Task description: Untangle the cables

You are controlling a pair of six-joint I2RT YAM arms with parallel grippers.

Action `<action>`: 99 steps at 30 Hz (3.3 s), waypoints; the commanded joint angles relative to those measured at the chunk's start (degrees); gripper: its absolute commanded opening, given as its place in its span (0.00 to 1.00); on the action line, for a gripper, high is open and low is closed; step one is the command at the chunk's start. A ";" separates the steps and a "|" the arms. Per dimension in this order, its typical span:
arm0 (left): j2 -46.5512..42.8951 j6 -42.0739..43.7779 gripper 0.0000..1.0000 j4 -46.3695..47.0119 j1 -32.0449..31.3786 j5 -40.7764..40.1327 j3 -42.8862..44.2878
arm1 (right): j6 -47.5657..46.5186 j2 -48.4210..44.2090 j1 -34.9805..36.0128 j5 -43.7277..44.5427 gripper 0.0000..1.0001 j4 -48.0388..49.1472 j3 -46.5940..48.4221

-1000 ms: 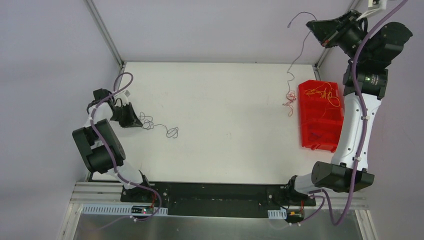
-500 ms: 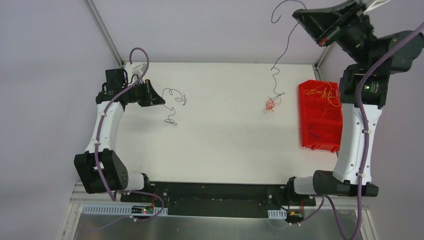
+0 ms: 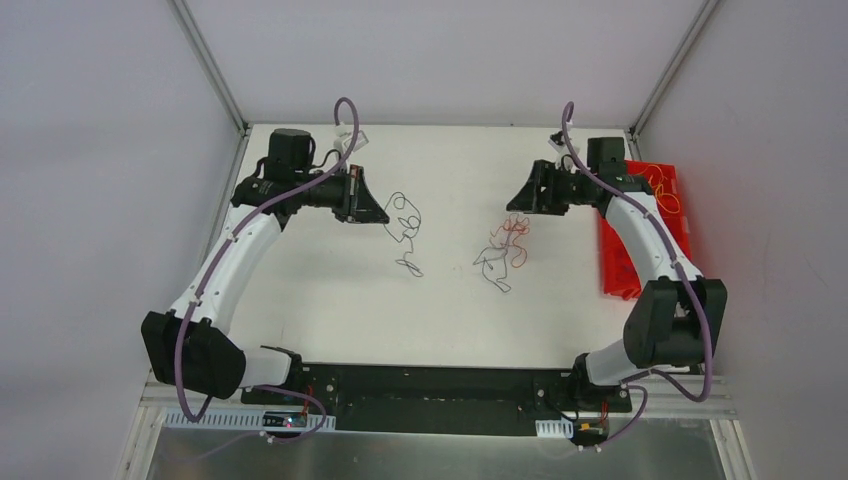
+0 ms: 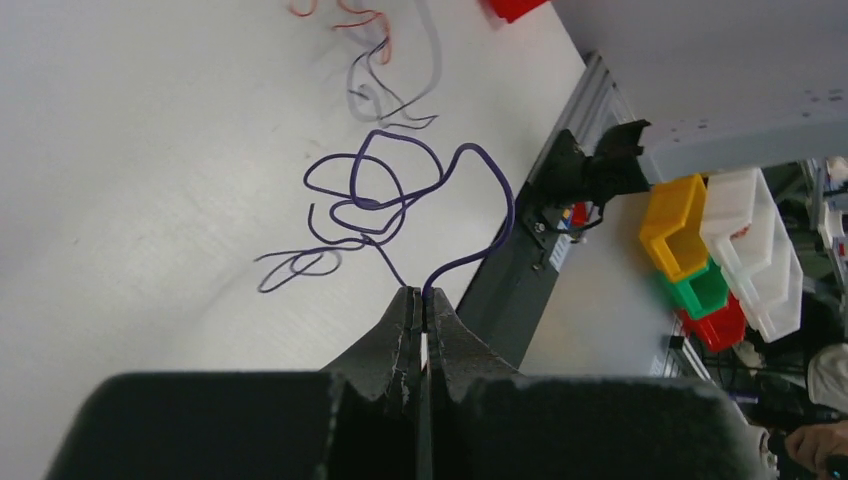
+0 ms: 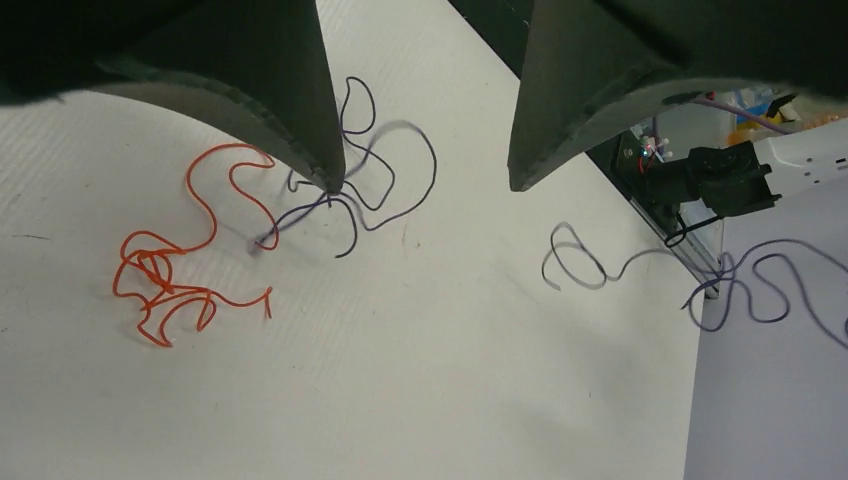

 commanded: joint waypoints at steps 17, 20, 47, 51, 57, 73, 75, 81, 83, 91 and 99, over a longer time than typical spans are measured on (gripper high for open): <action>4.33 -13.82 0.00 12.06 -16.37 10.26 11.62 | -17.54 -15.68 29.29 -1.41 0.99 13.95 -0.86; 4.58 -14.12 0.00 12.31 -17.51 10.92 12.14 | -18.71 -13.10 30.53 -0.51 0.99 14.37 0.46; 6.26 -20.95 0.99 18.57 -17.67 1.34 9.62 | -24.29 -21.71 6.27 0.23 0.00 -21.41 9.38; 5.73 -15.85 0.99 13.69 -17.51 -1.46 8.02 | -30.32 -19.83 -9.66 -0.18 0.00 -31.13 14.20; 5.04 -11.27 0.99 8.83 -15.87 -2.54 6.37 | -33.94 -10.48 -24.46 11.22 0.00 -39.40 25.34; 6.59 -8.73 1.00 7.67 -14.89 2.65 6.51 | -53.15 -1.23 -32.51 25.71 0.00 -46.35 29.32; 7.14 -8.88 1.00 7.60 -14.90 2.97 6.92 | -55.95 -1.47 -33.39 26.37 0.00 -44.22 26.63; 8.46 -8.70 1.00 6.87 -14.74 2.69 7.25 | -64.24 -0.63 -35.84 27.28 0.00 -40.74 20.94; 8.45 -8.33 1.00 6.52 -14.65 2.40 6.87 | -67.65 -0.75 -36.57 27.80 0.00 -40.03 18.61; 8.57 -6.61 1.00 5.08 -14.41 1.93 6.85 | -79.72 -0.18 -36.88 33.47 0.00 -34.62 9.38; 8.43 -4.52 1.00 3.49 -14.24 1.49 6.51 | -81.24 3.85 -31.80 45.57 0.01 -29.98 6.34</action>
